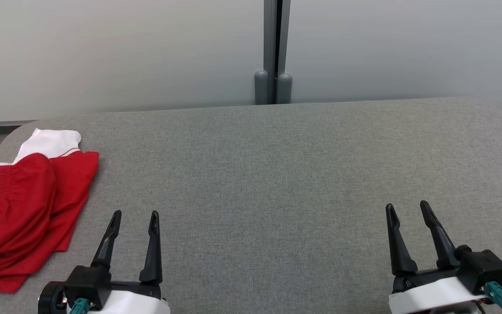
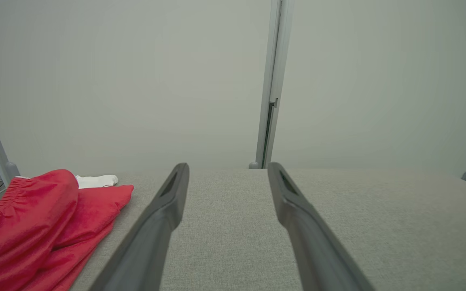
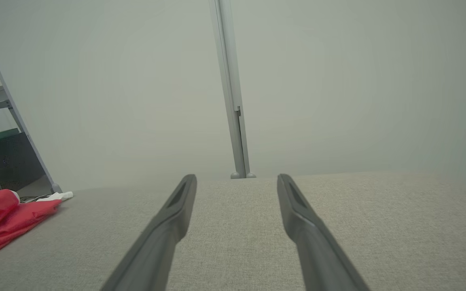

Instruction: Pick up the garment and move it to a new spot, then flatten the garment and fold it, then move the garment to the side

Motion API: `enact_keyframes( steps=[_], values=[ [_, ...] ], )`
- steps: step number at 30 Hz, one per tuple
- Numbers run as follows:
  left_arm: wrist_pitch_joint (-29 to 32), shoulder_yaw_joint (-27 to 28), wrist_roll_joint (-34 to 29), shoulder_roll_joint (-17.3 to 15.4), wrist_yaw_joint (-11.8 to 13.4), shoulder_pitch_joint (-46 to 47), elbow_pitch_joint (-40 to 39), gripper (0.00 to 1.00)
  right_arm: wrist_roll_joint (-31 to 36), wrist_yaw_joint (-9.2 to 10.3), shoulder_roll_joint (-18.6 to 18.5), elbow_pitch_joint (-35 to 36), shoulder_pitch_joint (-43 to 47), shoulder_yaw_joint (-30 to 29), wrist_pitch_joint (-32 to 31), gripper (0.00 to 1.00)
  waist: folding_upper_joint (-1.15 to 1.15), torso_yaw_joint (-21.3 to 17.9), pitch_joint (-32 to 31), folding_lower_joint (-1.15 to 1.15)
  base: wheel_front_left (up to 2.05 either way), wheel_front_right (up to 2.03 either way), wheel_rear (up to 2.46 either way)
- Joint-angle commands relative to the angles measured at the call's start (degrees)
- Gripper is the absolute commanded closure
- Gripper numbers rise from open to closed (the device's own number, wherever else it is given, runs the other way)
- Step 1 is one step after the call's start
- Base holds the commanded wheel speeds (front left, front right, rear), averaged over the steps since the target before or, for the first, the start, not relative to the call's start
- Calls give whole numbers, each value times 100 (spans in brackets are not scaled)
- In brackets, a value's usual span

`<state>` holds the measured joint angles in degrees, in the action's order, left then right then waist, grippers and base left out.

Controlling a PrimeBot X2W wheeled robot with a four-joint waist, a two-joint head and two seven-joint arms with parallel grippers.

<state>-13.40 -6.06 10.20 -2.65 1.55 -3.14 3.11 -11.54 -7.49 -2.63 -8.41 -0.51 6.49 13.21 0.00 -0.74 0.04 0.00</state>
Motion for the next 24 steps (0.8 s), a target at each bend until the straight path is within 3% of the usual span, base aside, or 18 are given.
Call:
enact_keyframes(
  steps=[1, 15, 24],
  values=[
    [-49, 0, -153, -31, -21, -16, -54, 0, 131, 0, -36, 23, 30, 19, 70, 0, 0, 1, 4, 0, 0, 0, 0],
    [-191, -104, -760, -36, 58, -72, -142, 0, 707, 0, -40, 34, 57, 134, 216, 0, 0, -7, 9, 0, 0, 0, 0],
    [-180, -78, -736, -36, 50, -85, -104, 0, 665, 0, -39, 32, 60, 154, 210, 0, 0, 3, -5, 0, 0, 0, 0]
  ],
)
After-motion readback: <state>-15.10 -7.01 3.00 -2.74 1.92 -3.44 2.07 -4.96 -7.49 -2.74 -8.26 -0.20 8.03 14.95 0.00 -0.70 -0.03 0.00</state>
